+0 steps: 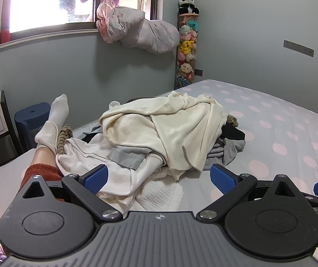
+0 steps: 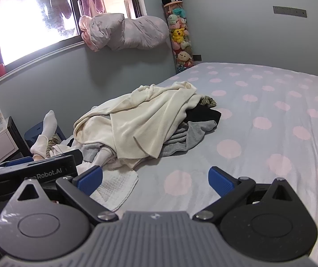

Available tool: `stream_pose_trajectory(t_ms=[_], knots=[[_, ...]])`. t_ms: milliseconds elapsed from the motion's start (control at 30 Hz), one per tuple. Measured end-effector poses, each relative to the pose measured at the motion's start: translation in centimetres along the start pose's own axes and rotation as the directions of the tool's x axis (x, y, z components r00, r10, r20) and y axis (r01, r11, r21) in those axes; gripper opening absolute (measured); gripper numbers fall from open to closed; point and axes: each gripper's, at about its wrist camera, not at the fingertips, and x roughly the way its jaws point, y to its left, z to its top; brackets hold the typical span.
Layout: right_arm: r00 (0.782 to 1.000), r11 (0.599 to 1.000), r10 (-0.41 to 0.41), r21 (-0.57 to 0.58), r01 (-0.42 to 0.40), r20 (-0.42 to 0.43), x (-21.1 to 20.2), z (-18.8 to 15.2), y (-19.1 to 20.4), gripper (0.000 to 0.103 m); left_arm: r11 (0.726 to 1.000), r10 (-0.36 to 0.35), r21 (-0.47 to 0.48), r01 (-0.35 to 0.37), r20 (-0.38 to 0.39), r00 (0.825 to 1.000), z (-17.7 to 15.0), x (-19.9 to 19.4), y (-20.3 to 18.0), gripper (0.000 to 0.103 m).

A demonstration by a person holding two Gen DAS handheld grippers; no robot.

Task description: Fold clothes

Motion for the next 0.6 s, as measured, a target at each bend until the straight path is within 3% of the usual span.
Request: stream_pose_trajectory(t_ms=[600], knots=[[1.000,1.000,0.007,0.009,-0.007,-0.013,-0.01,0.20,-0.64,0.102,1.000,-0.007,-0.008,0.007,-0.024,1.000,-0.30,0.25,-0.22,0.100]])
